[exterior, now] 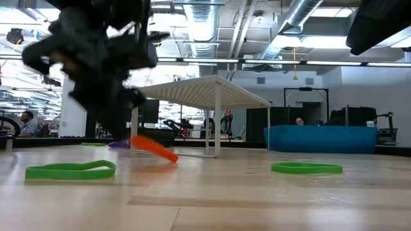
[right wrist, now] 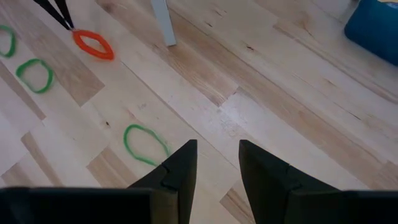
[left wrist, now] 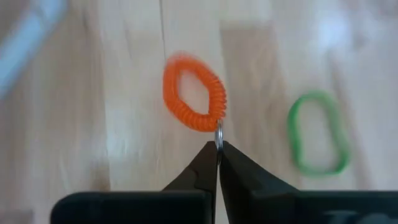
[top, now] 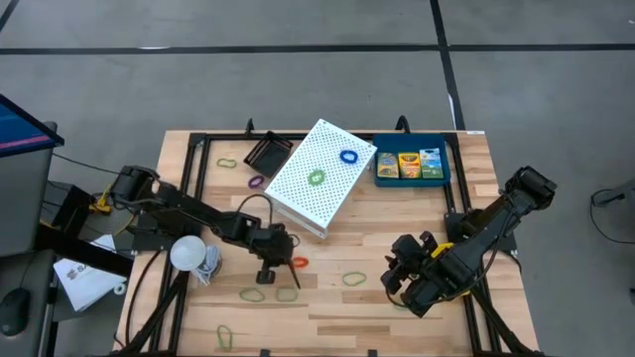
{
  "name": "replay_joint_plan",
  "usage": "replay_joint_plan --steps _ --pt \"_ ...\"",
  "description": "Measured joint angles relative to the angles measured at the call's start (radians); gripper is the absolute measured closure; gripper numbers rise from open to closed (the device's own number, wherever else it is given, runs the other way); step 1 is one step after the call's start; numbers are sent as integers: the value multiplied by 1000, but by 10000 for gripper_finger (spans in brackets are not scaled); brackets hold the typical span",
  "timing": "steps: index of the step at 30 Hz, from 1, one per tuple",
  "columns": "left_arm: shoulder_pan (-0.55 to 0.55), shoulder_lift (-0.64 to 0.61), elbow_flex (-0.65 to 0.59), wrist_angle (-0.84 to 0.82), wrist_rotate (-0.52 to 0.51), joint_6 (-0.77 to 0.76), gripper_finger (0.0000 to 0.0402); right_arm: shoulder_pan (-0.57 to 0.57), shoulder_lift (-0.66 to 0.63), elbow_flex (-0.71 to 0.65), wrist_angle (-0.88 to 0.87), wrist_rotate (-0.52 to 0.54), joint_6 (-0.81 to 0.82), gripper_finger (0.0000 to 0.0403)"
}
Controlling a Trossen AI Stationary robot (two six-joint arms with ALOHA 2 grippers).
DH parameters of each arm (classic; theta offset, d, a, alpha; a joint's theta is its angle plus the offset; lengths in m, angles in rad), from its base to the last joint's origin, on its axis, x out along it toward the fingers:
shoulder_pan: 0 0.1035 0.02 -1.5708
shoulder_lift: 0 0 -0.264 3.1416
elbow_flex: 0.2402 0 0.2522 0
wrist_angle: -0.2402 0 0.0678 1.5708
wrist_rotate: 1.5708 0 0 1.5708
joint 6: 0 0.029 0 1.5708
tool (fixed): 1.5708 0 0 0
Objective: Pick & Place Office Desk Supplies
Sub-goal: Put the orange spring keychain into the yellow bin
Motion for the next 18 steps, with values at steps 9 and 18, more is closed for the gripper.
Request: replay_joint_plan --steps 9,18 --pt "24 -257 6 95 73 -75 401 -26 -6 16 4 5 -57 287" --pt "76 -350 161 98 72 -155 401 -71 -24 231 6 237 -525 282"
